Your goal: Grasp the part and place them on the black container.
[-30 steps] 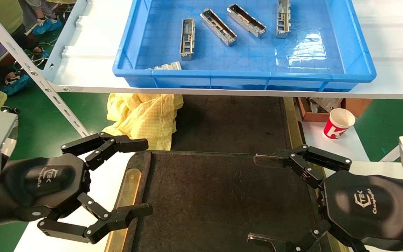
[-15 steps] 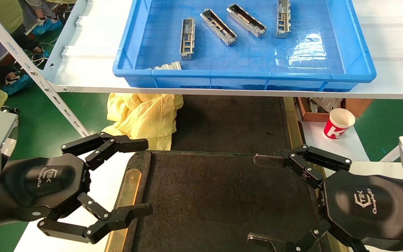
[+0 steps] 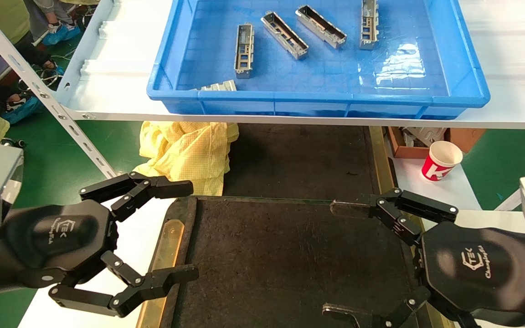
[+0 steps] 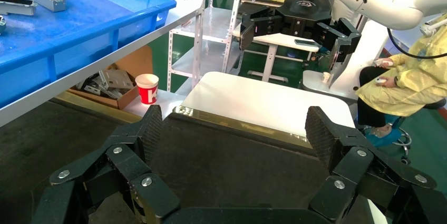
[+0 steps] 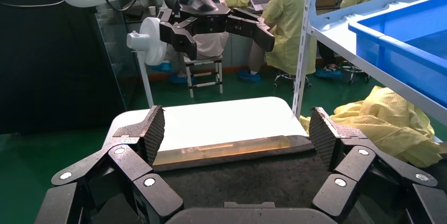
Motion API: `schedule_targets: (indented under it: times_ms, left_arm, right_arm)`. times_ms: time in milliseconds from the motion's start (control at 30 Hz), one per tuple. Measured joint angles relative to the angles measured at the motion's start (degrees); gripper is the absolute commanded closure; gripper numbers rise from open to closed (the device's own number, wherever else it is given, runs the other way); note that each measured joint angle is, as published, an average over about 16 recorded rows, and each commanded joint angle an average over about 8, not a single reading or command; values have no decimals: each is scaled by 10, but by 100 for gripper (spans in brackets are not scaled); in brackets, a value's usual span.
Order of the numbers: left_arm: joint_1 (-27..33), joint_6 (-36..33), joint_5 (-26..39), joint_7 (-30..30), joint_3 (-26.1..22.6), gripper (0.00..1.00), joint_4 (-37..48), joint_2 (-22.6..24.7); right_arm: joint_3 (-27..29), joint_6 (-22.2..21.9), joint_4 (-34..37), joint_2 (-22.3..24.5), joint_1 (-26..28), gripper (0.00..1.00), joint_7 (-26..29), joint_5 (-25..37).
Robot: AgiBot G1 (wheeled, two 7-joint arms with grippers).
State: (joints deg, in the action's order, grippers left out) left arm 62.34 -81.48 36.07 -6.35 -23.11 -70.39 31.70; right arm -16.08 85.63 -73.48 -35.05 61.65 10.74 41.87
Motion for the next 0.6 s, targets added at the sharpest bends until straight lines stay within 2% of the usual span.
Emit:
schedule_targets:
  times_ms: [267, 600]
  left_arm:
    - [0, 0, 0, 0, 0, 100, 0, 0]
    - [0, 0, 0, 0, 0, 100, 0, 0]
  right_arm:
    - [0, 0, 0, 0, 0, 0, 0, 0]
    - [0, 0, 0, 0, 0, 0, 0, 0]
